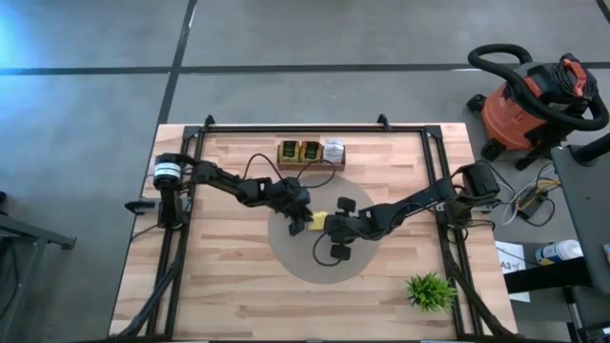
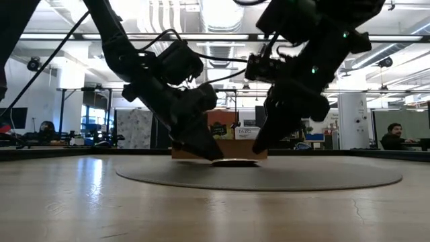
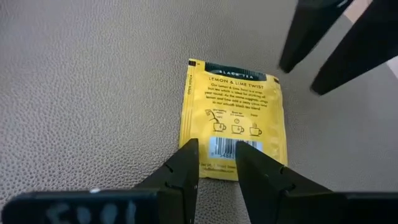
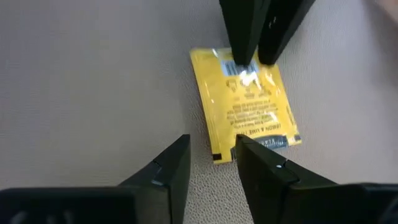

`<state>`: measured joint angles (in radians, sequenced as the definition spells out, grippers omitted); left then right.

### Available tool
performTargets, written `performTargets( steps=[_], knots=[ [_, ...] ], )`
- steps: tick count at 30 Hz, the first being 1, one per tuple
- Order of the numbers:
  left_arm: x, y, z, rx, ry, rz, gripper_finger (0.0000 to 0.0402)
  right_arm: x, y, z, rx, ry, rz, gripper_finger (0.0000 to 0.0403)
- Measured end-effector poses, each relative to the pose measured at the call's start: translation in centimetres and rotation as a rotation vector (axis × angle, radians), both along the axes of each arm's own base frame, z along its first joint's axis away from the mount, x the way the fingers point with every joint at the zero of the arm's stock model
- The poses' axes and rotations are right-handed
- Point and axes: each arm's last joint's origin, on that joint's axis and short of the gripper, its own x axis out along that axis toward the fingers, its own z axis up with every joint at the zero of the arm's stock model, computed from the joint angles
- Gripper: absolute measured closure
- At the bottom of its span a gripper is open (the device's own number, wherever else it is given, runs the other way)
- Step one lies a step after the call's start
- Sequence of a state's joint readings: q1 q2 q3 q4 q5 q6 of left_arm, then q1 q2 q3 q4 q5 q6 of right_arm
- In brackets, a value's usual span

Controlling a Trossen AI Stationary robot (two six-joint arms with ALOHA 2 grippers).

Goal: Pick & Place Tea
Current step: Put the yellow tea bag into the left compartment of the wooden organizer

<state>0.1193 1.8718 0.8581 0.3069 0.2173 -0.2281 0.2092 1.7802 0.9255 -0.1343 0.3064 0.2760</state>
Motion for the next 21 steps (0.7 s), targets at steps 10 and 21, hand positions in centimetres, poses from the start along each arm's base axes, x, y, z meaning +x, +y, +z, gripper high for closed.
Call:
performTargets(
  steps=[10, 21],
  knots=[
    [0.1, -0.2, -0.2, -0.096, 0.008, 0.029, 0.0298, 0.4, 0.1, -2.1, -0.037, 0.057, 0.062, 0.0261],
    [0.1, -0.5, -0.2, -0.184, 0.010, -0.021, 0.0298, 0.9, -1.1, -2.0, -0.290, 0.062, 0.084, 0.0277]
  ],
)
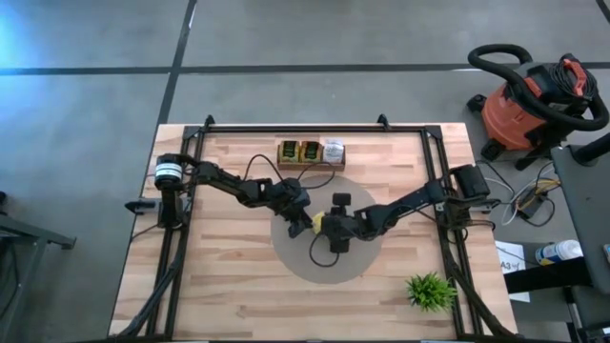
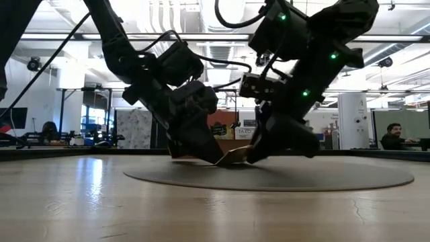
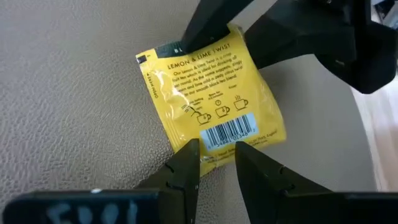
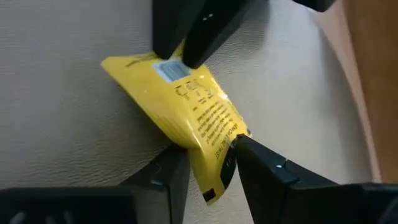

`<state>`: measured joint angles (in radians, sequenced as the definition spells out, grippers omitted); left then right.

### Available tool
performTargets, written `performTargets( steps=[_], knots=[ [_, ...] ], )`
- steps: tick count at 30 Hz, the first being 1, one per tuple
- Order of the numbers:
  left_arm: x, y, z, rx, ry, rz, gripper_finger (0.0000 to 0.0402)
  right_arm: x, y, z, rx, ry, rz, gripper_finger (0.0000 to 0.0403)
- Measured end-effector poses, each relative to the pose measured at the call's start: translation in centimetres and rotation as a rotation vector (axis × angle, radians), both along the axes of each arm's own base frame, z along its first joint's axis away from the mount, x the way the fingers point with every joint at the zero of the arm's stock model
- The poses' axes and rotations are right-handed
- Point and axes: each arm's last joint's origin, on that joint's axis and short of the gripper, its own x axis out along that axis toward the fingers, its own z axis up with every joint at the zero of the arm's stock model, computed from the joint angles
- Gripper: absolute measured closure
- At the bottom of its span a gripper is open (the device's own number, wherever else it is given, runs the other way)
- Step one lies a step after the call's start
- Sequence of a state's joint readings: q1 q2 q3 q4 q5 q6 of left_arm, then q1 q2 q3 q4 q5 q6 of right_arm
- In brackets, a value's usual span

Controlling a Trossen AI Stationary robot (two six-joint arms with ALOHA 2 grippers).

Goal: Pick & Place Tea
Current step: Put the yellow tea bag into the left compartment of the wooden organizer

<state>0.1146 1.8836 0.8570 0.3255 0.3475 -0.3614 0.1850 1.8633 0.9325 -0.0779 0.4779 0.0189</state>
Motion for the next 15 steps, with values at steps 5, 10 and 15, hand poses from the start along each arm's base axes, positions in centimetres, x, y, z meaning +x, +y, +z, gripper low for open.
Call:
performTargets(
  steps=[5, 10, 15],
  knots=[
    [0.0, 0.0, 0.0, -0.003, -0.001, -0.005, 0.0298, 0.2, -0.2, 0.3, 0.003, 0.006, -0.007, 0.0300],
    [0.0, 0.0, 0.0, -0.005, -0.001, -0.004, 0.0298, 0.9, 0.0, 1.4, 0.015, 0.056, 0.015, 0.0344],
    [0.0, 0.0, 0.4, -0.008, -0.013, 0.000, 0.0298, 2.0, 0.1, 3.2, 0.067, 0.080, 0.061, 0.0389]
  ],
)
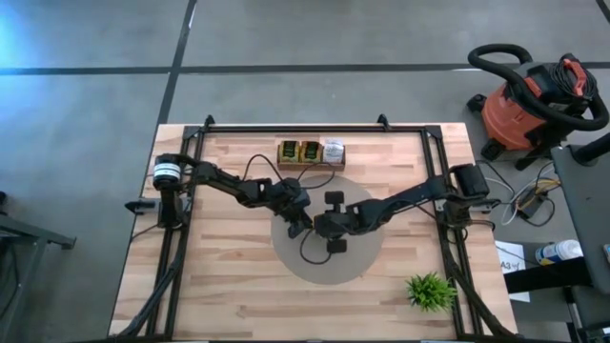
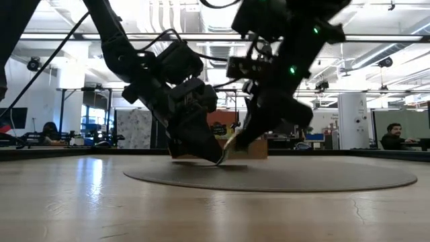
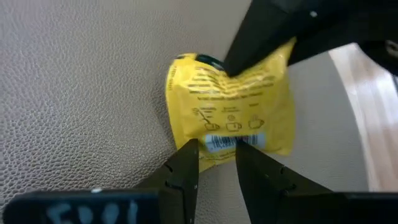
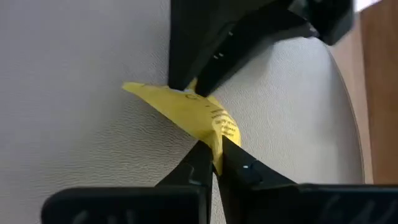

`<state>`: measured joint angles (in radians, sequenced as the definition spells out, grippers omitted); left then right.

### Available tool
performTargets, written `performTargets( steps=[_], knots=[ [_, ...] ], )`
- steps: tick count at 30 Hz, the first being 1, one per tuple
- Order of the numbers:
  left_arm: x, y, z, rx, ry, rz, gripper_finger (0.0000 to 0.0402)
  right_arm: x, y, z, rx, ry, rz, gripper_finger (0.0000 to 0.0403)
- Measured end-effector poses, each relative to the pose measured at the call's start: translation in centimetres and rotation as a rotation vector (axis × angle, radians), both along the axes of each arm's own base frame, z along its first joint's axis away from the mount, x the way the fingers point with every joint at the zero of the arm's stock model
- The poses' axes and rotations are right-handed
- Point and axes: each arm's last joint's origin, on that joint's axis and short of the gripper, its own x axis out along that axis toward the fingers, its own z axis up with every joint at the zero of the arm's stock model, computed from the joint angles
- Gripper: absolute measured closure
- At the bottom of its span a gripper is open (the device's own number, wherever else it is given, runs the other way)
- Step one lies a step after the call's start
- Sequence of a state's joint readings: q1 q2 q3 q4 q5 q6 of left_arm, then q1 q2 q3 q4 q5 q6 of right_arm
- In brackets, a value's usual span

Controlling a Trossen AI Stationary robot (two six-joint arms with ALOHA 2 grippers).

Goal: Pick & Place Tea
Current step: Put the yellow tea bag into the left compartment of the wooden organizer

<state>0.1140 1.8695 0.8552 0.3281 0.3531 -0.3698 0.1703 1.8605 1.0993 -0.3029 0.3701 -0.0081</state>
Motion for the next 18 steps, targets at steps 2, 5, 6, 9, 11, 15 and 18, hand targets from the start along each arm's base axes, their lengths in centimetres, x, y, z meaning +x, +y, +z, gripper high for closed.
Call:
performTargets(
  steps=[2, 5, 6, 9, 11, 15, 18],
  knots=[
    [-0.1, 0.0, 0.6, 0.003, -0.016, 0.001, 0.0298, 0.4, -0.3, 0.8, 0.032, 0.018, 0.006, 0.0392],
    [-0.3, 0.0, 2.5, 0.021, -0.065, 0.017, 0.0298, 0.6, -1.1, 1.9, 0.080, 0.057, 0.005, 0.0394],
    [-0.4, 0.1, 3.2, 0.040, -0.083, 0.032, 0.0298, 0.6, -1.4, 2.3, 0.098, 0.060, 0.003, 0.0394],
    [-1.3, 0.2, 6.1, 0.123, -0.136, 0.080, 0.0298, 0.3, -2.4, 3.5, 0.187, 0.056, -0.014, 0.0394],
    [-2.1, 0.3, 7.9, 0.191, -0.162, 0.102, 0.0298, 0.1, -3.6, 4.5, 0.293, 0.042, -0.056, 0.0394],
    [-4.0, -0.3, 11.5, 0.330, -0.241, 0.099, 0.0298, -0.5, -6.5, 5.7, 0.544, 0.020, -0.168, 0.0394],
    [-4.9, -0.8, 12.5, 0.415, -0.259, 0.070, 0.0298, -0.8, -8.4, 6.7, 0.729, -0.007, -0.200, 0.0394]
  ],
)
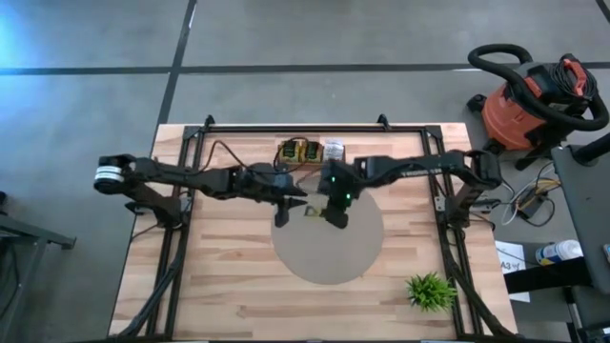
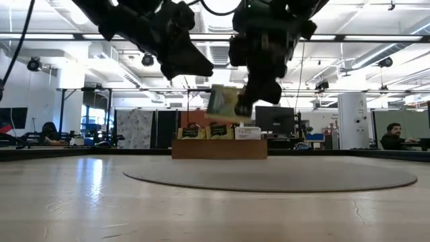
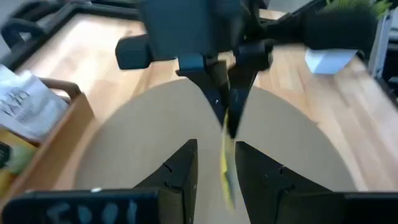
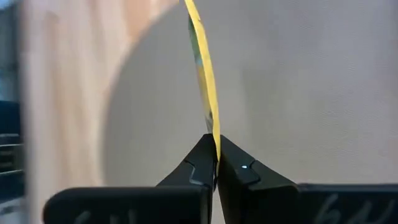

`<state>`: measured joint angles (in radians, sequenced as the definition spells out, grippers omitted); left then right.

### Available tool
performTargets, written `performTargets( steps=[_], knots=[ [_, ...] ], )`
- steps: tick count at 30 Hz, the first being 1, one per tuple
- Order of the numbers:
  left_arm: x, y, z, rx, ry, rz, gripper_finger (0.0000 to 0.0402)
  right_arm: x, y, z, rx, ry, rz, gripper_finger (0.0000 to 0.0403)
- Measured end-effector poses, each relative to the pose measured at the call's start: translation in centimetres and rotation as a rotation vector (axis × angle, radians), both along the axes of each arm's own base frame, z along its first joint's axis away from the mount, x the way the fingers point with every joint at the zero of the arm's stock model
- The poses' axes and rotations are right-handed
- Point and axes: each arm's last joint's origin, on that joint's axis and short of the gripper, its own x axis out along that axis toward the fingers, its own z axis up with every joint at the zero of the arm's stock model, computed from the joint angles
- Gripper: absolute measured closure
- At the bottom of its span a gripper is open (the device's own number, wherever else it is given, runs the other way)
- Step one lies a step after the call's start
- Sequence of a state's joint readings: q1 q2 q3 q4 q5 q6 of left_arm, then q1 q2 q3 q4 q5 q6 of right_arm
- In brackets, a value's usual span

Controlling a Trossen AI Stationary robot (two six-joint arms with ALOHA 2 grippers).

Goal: Pick & Place Tea
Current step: Put the yellow tea bag into the left compartment of the wooden organizer

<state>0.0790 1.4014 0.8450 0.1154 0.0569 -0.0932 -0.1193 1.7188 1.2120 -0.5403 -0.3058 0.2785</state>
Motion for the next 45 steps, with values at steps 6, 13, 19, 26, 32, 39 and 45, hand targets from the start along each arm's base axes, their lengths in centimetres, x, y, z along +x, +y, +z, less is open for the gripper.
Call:
performTargets(
  steps=[6, 13, 19, 26, 32, 39, 45],
  knots=[
    [0.1, -0.2, -0.4, 0.065, 0.021, -0.024, 0.0298, 0.4, -1.3, 2.6, 0.152, -0.049, 0.058, 0.0394],
    [0.5, 0.2, 0.2, 0.057, 0.000, 0.008, 0.0298, 0.5, -1.2, 3.2, 0.148, 0.044, 0.103, 0.0394],
    [0.7, 0.2, 0.5, 0.050, -0.010, -0.005, 0.0298, 0.5, -0.8, 3.0, 0.149, 0.052, 0.112, 0.0394],
    [1.5, -0.3, -0.5, -0.022, 0.021, -0.133, 0.0298, 0.9, -0.9, 3.7, 0.119, 0.022, 0.104, 0.0394],
    [2.6, -0.2, -0.9, -0.027, 0.035, -0.136, 0.0298, 0.8, -0.9, 3.9, 0.120, 0.026, 0.101, 0.0394],
    [1.7, 1.4, -0.1, 0.007, 0.049, -0.051, 0.0298, 0.1, -0.2, 3.1, 0.132, 0.108, 0.119, 0.0394],
    [1.7, 1.4, 0.5, -0.104, 0.006, -0.138, 0.0298, 0.4, -0.2, 2.9, 0.109, 0.082, 0.118, 0.0394]
  ],
)
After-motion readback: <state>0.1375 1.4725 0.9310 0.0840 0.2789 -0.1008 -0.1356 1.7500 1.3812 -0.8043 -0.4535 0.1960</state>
